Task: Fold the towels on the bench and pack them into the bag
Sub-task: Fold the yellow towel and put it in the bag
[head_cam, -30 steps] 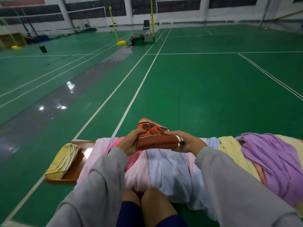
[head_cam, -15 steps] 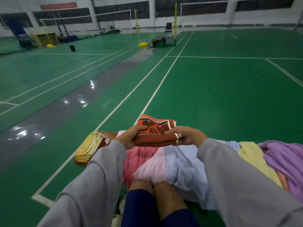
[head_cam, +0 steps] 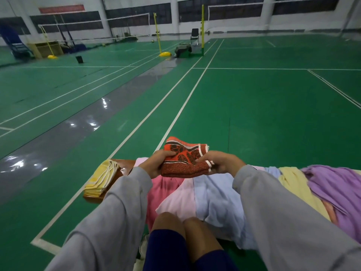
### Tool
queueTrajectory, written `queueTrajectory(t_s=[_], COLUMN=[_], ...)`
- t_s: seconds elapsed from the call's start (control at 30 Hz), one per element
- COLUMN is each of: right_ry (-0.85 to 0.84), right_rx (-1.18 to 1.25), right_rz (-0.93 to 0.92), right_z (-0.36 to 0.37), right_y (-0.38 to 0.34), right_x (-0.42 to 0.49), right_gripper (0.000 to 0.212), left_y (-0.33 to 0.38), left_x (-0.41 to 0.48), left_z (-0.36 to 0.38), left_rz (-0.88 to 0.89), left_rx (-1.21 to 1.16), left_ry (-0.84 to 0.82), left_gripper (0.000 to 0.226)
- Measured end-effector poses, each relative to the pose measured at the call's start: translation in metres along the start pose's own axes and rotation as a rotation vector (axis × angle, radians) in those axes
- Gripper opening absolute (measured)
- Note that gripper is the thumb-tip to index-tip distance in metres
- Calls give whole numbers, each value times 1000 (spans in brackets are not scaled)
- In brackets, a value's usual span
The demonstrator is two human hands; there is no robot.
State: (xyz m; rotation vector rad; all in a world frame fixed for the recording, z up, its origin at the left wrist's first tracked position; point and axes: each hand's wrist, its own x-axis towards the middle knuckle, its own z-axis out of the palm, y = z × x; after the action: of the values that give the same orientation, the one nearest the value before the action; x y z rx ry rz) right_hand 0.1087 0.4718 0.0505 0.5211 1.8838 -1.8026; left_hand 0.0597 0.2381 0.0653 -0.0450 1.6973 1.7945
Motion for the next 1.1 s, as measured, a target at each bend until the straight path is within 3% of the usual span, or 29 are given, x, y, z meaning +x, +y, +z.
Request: queueTrajectory(t_s=[0.17, 0.3, 0.47, 0.7, 0.87, 0.97, 1.1], right_ry=[11, 79, 74, 154, 119, 104, 76], right_rx=[45, 142, 295, 336, 276, 310, 322], right_rz=[-41, -85, -145, -178, -176, -181, -121], right_z=[-5, -8, -7, -6, -4, -6, -3], right_y=[2, 6, 8, 0, -4, -8, -13], right_x=[6, 12, 26, 25, 23, 25, 22], right_gripper=[10, 21, 35, 16, 20, 10, 33], left_y=[-3, -5, -9, -15, -16, -17, -11], left_x=[-4, -2, 8, 20, 15, 18, 18], left_z=[-1, -8, -10, -7, -14, -20, -23], left_rz=[-16, 40, 118, 151, 73, 70, 63], left_rx=[-50, -54, -86, -104, -209, -200, -91], left_ry=[-108, -207, -159, -110, -101, -113, -124], left_gripper=[31, 40, 50, 54, 31, 37, 33])
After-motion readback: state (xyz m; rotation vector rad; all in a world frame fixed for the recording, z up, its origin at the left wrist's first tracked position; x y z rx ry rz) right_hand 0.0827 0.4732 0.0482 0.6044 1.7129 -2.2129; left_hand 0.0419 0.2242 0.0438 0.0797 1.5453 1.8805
